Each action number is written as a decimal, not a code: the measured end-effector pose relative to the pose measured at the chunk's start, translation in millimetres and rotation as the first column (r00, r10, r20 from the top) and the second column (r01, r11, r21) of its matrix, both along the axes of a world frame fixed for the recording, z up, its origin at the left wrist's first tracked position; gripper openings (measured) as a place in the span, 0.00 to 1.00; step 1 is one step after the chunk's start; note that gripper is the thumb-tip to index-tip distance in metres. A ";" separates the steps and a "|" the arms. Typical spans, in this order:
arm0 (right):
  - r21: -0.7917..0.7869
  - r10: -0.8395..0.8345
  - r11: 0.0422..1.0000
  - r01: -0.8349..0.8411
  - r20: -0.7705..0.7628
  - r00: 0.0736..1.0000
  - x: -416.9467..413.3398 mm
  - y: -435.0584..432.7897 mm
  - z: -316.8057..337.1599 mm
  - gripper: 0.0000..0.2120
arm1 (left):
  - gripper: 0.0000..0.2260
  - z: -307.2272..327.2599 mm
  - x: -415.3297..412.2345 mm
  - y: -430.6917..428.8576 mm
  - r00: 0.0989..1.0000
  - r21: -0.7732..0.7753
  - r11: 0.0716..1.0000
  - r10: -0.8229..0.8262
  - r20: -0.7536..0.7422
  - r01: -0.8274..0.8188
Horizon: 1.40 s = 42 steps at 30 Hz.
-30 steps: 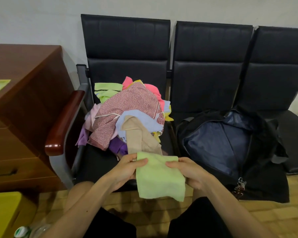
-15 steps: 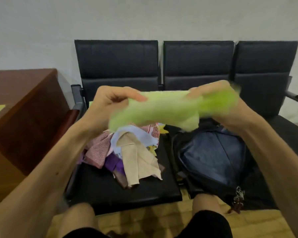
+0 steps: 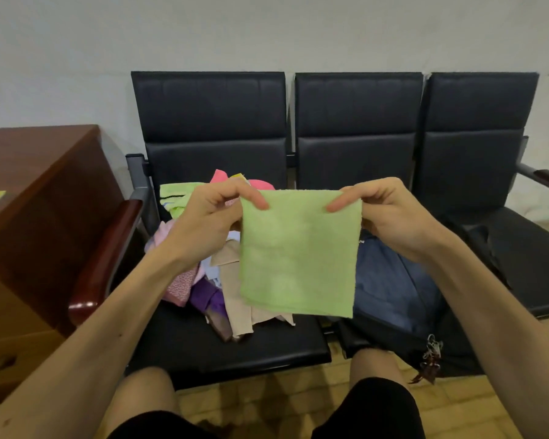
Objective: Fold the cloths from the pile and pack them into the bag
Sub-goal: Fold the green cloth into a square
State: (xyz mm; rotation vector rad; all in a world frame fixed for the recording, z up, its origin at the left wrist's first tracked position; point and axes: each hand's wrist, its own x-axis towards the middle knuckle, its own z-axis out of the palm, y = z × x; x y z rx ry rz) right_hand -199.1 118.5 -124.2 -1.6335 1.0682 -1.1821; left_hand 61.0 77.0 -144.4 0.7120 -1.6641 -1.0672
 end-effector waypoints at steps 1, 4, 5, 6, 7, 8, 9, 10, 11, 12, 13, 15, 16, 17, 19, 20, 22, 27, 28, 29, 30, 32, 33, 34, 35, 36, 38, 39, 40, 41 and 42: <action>0.020 -0.015 1.000 0.014 0.061 0.998 0.3 1.4 -4.9 0.18 | 0.19 -2.1 -2.9 2.2 1.000 0.015 1.000 0.009 0.001 -0.009; 0.125 -0.076 0.991 0.045 0.251 0.965 8.9 9.0 -20.4 0.17 | 0.22 -8.5 -13.4 8.9 1.000 0.072 0.997 0.020 -0.019 -0.018; 0.194 -0.100 0.980 0.037 0.324 0.941 13.0 11.4 -28.3 0.16 | 0.24 -10.8 -16.9 10.2 0.999 0.094 0.995 0.018 -0.026 -0.016; 0.281 -0.128 0.960 0.011 0.401 0.907 16.9 12.9 -37.8 0.18 | 0.25 -13.6 -20.3 10.8 0.999 0.115 0.993 0.018 -0.029 -0.015; 0.358 -0.151 0.933 -0.033 0.473 0.868 21.7 15.2 -46.0 0.23 | 0.25 -16.5 -23.2 11.1 1.000 0.131 0.991 0.015 -0.027 -0.012; 0.405 -0.162 0.911 -0.084 0.535 0.829 26.3 18.5 -54.2 0.25 | 0.25 -19.9 -25.5 11.8 1.000 0.138 0.990 0.012 -0.018 -0.009; 0.434 -0.158 0.892 -0.130 0.567 0.809 30.7 21.9 -60.1 0.25 | 0.24 -23.2 -26.9 12.5 1.000 0.135 0.991 0.010 -0.005 -0.009; 0.452 -0.161 0.879 -0.152 0.581 0.798 34.2 25.0 -66.0 0.23 | 0.24 -26.9 -27.5 13.2 1.000 0.133 0.991 0.010 0.006 -0.011; 0.479 -0.194 0.866 -0.144 0.587 0.786 35.4 27.5 -70.7 0.22 | 0.24 -30.1 -27.3 13.5 1.000 0.138 0.990 0.014 0.015 -0.016; 0.490 -0.214 0.858 -0.153 0.612 0.762 34.9 28.7 -76.5 0.22 | 0.24 -32.6 -26.6 13.7 1.000 0.155 0.988 0.021 0.019 -0.023; 0.501 -0.237 0.852 -0.154 0.630 0.740 33.0 29.4 -81.4 0.23 | 0.24 -34.9 -25.2 13.4 0.999 0.176 0.984 0.030 0.022 -0.034; 0.517 -0.246 0.832 -0.202 0.670 0.700 31.1 29.0 -88.0 0.33 | 0.23 -39.3 -22.7 13.1 0.997 0.207 0.976 0.060 0.042 -0.067; 0.517 -0.236 0.827 -0.220 0.676 0.698 31.2 29.8 -90.0 0.38 | 0.22 -41.4 -21.9 13.3 0.996 0.217 0.973 0.069 0.050 -0.078; 0.517 -0.224 0.833 -0.200 0.644 0.731 33.0 30.5 -90.6 0.38 | 0.20 -43.0 -22.2 14.4 0.995 0.230 0.969 0.081 0.057 -0.092; 0.495 -0.208 0.865 -0.078 0.496 0.843 35.0 31.1 -92.1 0.27 | 0.17 -47.8 -25.6 17.5 0.989 0.302 0.942 0.133 0.058 -0.145; 0.468 -0.200 0.883 -0.028 0.431 0.880 36.4 32.6 -91.1 0.23 | 0.17 -51.4 -26.9 19.1 0.987 0.390 0.907 0.160 0.026 -0.158; 0.449 -0.205 0.894 0.009 0.390 0.898 38.2 35.2 -91.9 0.18 | 0.14 -59.5 -27.9 21.7 0.976 0.646 0.763 0.140 -0.169 0.002; 0.490 -0.275 0.871 0.041 0.417 0.866 42.2 36.7 -93.8 0.16 | 0.26 -85.4 -20.2 30.6 0.825 0.765 0.452 0.103 -0.555 0.458; 0.500 -0.289 0.865 0.051 0.410 0.865 42.6 36.8 -95.5 0.17 | 0.29 -90.6 -19.4 33.4 0.830 0.770 0.427 0.075 -0.553 0.474; 0.510 -0.307 0.858 0.068 0.402 0.863 43.4 37.0 -96.9 0.17 | 0.28 -93.3 -19.5 37.1 0.859 0.784 0.421 0.021 -0.512 0.457; 0.522 -0.328 0.849 0.086 0.391 0.860 43.7 36.6 -99.3 0.16 | 0.24 -97.5 -19.8 38.8 0.899 0.801 0.437 -0.045 -0.436 0.410; 0.557 -0.342 0.826 0.089 0.369 0.865 44.2 36.9 -104.7 0.13 | 0.17 -105.6 -19.1 40.6 0.956 0.814 0.501 -0.140 -0.259 0.294; 0.582 -0.326 0.811 0.063 0.359 0.875 43.5 37.6 -107.5 0.13 | 0.16 -108.5 -18.3 40.3 0.968 0.811 0.530 -0.164 -0.189 0.248; 0.612 -0.292 0.790 0.021 0.346 0.892 41.8 38.5 -110.8 0.13 | 0.15 -112.0 -16.1 40.0 0.974 0.810 0.545 -0.174 -0.144 0.217; 0.645 -0.243 0.763 -0.029 0.329 0.913 39.2 39.8 -114.5 0.13 | 0.14 -114.4 -14.4 40.8 0.979 0.810 0.554 -0.171 -0.114 0.191; 0.675 -0.187 0.733 -0.078 0.311 0.932 36.1 41.7 -117.2 0.14 | 0.14 -117.9 -11.4 40.8 0.983 0.807 0.566 -0.159 -0.094 0.169; 0.717 -0.117 0.686 -0.128 0.282 0.952 29.6 45.1 -123.0 0.16 | 0.13 -120.9 -6.8 42.1 0.990 0.808 0.577 -0.135 -0.047 0.118; 0.724 -0.108 0.677 -0.131 0.273 0.956 26.6 45.7 -125.3 0.16 | 0.14 -122.6 -5.3 42.8 0.991 0.812 0.577 -0.133 -0.016 0.091; 0.726 -0.107 0.677 -0.122 0.261 0.959 25.2 46.1 -126.3 0.15 | 0.14 -126.0 -4.1 43.3 0.990 0.816 0.574 -0.142 0.013 0.072; 0.723 -0.106 0.682 -0.109 0.245 0.964 24.7 46.2 -126.7 0.15 | 0.14 -128.1 -4.0 44.6 0.988 0.820 0.569 -0.152 0.039 0.055; 0.717 -0.104 0.690 -0.093 0.226 0.969 24.5 45.7 -126.4 0.14 | 0.13 -129.8 -4.4 45.5 0.985 0.822 0.568 -0.160 0.057 0.044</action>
